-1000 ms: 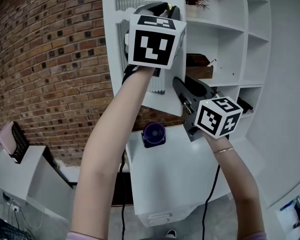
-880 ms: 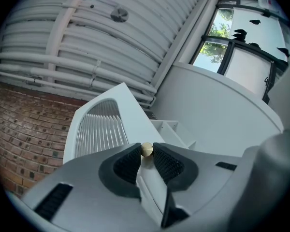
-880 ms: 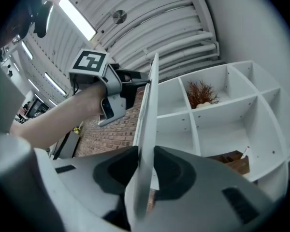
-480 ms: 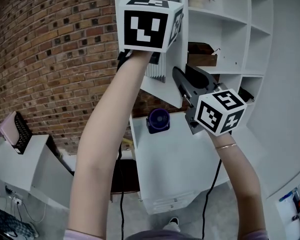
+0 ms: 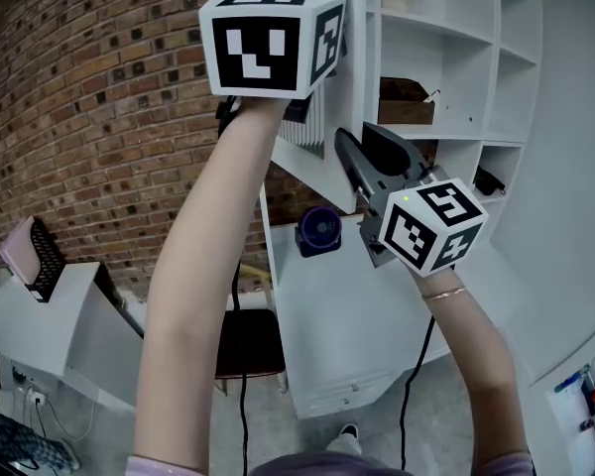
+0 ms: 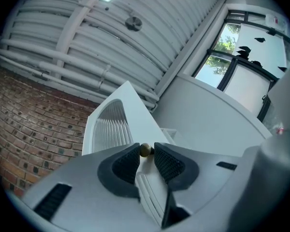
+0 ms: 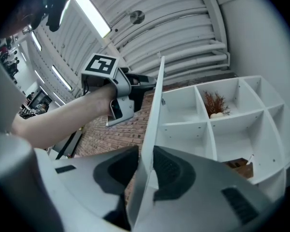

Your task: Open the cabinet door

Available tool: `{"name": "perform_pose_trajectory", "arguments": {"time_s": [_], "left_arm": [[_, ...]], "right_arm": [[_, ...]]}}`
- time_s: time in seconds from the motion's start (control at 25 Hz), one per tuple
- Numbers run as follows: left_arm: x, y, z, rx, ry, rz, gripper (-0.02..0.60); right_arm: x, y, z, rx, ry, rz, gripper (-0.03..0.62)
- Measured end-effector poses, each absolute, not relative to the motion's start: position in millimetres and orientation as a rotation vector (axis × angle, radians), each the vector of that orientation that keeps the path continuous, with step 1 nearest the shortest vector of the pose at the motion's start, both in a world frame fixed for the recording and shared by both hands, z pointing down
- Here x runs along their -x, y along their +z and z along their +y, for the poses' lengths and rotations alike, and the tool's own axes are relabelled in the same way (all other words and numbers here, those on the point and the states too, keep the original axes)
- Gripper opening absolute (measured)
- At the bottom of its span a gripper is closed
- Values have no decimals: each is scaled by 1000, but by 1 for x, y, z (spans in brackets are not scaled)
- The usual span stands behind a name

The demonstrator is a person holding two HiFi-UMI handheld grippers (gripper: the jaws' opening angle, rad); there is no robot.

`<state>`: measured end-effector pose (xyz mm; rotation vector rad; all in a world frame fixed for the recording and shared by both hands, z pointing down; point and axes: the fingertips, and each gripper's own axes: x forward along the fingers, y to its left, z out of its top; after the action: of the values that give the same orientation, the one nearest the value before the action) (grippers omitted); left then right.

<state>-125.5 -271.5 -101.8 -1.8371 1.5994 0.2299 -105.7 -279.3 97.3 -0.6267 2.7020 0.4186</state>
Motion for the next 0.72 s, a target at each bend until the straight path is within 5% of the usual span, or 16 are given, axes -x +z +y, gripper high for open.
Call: {"name": "perform_pose_trajectory", "arguments": {"time_s": [0.72], "left_arm": [[182, -104, -213, 1798, 223, 1624, 95]], "right_arm": [[162, 97, -220, 519, 469, 2687, 127]]}}
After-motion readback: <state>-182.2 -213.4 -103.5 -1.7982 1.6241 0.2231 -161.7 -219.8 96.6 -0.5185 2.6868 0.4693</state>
